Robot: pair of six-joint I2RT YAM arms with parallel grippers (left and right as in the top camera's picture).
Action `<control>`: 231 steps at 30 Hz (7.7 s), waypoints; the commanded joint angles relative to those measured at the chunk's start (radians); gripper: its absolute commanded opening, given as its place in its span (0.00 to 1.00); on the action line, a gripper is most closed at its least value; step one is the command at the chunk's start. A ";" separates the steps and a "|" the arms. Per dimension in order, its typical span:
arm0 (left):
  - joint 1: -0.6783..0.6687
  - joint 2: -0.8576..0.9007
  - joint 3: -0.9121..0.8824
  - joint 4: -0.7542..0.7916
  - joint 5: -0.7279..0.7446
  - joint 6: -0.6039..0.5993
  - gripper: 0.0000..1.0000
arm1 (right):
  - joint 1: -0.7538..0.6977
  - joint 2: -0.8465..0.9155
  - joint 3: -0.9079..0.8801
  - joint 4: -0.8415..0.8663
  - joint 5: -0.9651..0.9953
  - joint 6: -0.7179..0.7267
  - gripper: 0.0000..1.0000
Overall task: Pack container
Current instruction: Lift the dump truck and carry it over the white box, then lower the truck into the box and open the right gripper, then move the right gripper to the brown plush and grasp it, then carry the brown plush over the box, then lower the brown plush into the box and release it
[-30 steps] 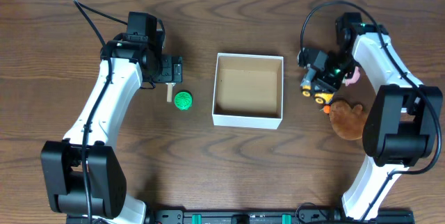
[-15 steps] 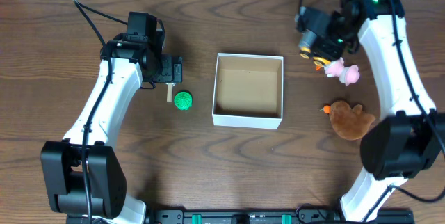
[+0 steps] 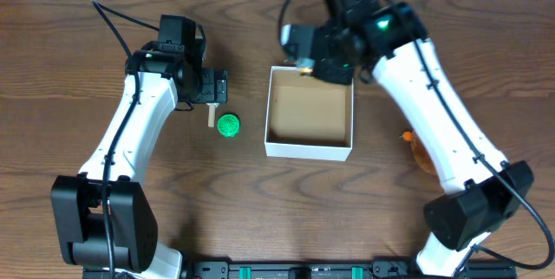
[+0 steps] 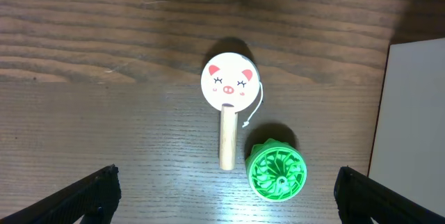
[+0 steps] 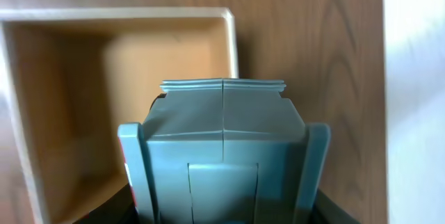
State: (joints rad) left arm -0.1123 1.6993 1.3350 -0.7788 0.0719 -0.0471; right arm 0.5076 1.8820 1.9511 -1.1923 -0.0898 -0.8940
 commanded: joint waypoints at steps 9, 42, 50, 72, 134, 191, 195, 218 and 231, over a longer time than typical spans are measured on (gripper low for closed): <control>0.004 0.008 0.021 -0.002 -0.001 0.013 0.98 | 0.078 0.005 -0.029 -0.039 -0.064 0.183 0.21; 0.004 0.008 0.021 -0.002 -0.001 0.013 0.98 | 0.053 0.018 -0.433 0.170 -0.048 0.040 0.32; 0.004 0.008 0.021 -0.002 -0.001 0.013 0.98 | 0.047 0.018 -0.442 0.172 -0.048 0.040 0.31; 0.004 0.008 0.021 -0.002 -0.001 0.013 0.98 | 0.040 0.018 -0.476 0.176 -0.003 0.040 0.29; 0.004 0.008 0.021 -0.002 -0.001 0.013 0.98 | -0.089 0.013 0.034 -0.140 0.269 0.251 0.96; 0.004 0.008 0.021 -0.002 -0.001 0.013 0.98 | -0.183 0.014 -0.010 -0.045 0.186 0.265 0.01; 0.004 0.008 0.021 -0.002 -0.001 0.013 0.98 | -0.076 0.014 -0.010 -0.050 0.186 0.126 0.01; 0.004 0.008 0.021 -0.002 -0.001 0.013 0.98 | 0.011 0.016 -0.254 0.077 0.116 -0.102 0.06; 0.004 0.008 0.021 -0.002 -0.001 0.013 0.98 | -0.045 0.016 -0.260 0.107 0.115 -0.071 0.06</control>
State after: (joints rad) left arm -0.1123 1.6993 1.3350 -0.7788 0.0723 -0.0475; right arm 0.4778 1.9072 1.6985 -1.0828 0.0227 -0.9771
